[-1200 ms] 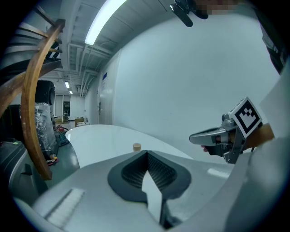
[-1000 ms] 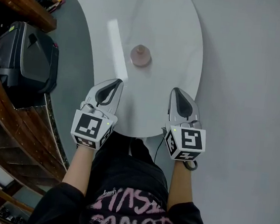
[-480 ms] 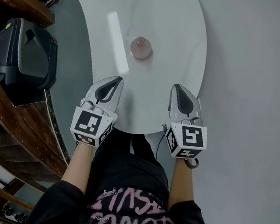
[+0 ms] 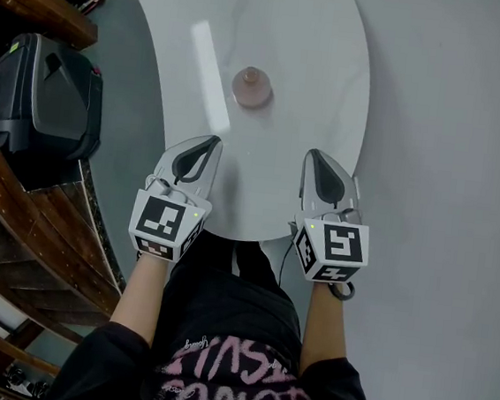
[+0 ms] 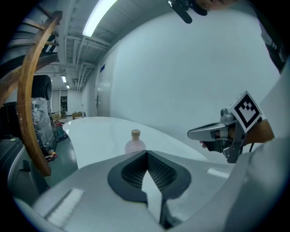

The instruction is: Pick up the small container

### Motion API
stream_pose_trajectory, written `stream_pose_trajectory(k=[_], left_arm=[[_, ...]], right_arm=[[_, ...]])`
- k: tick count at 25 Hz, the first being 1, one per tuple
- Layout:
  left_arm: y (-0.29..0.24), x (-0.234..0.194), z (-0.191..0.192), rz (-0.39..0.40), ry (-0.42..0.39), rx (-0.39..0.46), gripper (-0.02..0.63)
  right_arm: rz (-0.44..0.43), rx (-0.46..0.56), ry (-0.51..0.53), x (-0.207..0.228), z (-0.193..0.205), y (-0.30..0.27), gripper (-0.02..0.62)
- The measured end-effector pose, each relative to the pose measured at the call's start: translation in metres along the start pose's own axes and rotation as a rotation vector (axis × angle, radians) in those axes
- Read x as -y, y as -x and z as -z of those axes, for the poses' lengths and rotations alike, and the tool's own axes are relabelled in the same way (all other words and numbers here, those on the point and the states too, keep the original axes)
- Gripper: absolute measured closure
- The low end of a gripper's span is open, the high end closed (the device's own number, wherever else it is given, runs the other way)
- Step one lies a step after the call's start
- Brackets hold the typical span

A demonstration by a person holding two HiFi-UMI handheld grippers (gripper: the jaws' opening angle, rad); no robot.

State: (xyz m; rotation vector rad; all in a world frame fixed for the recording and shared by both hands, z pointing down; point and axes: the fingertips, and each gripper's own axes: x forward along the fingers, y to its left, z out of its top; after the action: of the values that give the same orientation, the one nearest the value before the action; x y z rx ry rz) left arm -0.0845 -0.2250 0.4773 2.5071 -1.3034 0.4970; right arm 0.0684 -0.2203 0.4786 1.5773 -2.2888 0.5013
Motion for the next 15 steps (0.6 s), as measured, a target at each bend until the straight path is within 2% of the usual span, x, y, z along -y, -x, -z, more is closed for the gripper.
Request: stream_pose_trajectory(k=[15], left_arm=[[-0.017,-0.005,0.000,-0.006,0.014,-0.009,0.605]], right_arm=[[-0.005,-0.008,-0.008,0.007,0.000,-0.013,0.574]])
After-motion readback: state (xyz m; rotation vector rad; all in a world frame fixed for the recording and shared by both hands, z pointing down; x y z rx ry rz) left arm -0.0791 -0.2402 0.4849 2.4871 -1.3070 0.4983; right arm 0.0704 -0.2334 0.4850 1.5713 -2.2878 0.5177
